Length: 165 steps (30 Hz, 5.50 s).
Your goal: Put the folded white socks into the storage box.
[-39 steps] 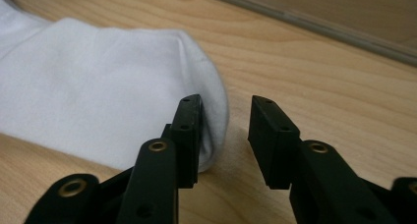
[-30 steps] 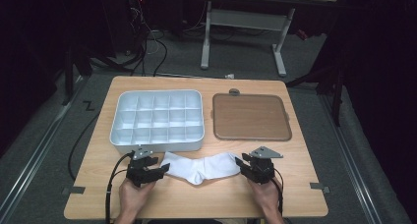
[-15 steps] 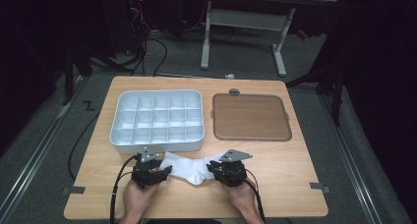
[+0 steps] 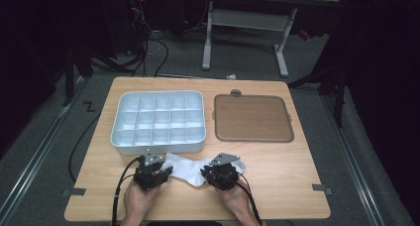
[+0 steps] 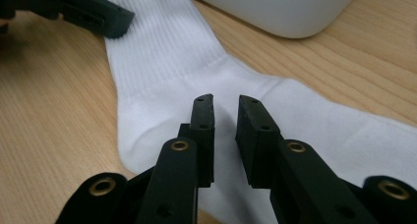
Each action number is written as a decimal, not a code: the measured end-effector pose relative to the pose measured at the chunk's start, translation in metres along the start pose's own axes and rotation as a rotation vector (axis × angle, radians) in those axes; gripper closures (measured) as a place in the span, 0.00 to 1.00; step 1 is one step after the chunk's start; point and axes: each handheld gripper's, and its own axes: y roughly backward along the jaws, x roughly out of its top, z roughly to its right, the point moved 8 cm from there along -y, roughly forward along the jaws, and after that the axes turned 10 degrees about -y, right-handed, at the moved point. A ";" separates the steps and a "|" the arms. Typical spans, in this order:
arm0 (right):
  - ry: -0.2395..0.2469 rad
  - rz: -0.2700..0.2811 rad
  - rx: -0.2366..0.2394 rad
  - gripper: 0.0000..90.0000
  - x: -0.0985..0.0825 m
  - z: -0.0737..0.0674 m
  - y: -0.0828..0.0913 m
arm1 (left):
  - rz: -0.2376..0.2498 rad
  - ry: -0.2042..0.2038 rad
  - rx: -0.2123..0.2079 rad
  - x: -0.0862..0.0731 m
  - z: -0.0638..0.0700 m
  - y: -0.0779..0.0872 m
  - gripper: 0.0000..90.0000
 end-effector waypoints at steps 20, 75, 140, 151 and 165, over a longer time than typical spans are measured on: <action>0.068 -0.010 -0.024 0.86 -0.006 0.001 -0.004 | -0.042 0.098 -0.048 0.004 -0.003 0.000 0.89; 0.088 0.001 0.013 0.86 0.004 -0.024 -0.024 | 0.064 0.108 -0.215 0.073 0.031 0.043 0.90; 0.016 0.000 -0.150 0.84 0.000 0.039 0.007 | -0.009 0.046 -0.267 0.061 0.059 0.028 0.90; 0.014 0.004 -0.100 0.92 -0.005 0.024 0.008 | -0.034 0.025 -0.272 0.056 0.062 0.026 0.90; -0.040 0.018 -0.066 0.92 -0.009 0.018 0.008 | -0.082 0.021 -0.299 0.043 0.072 0.023 0.90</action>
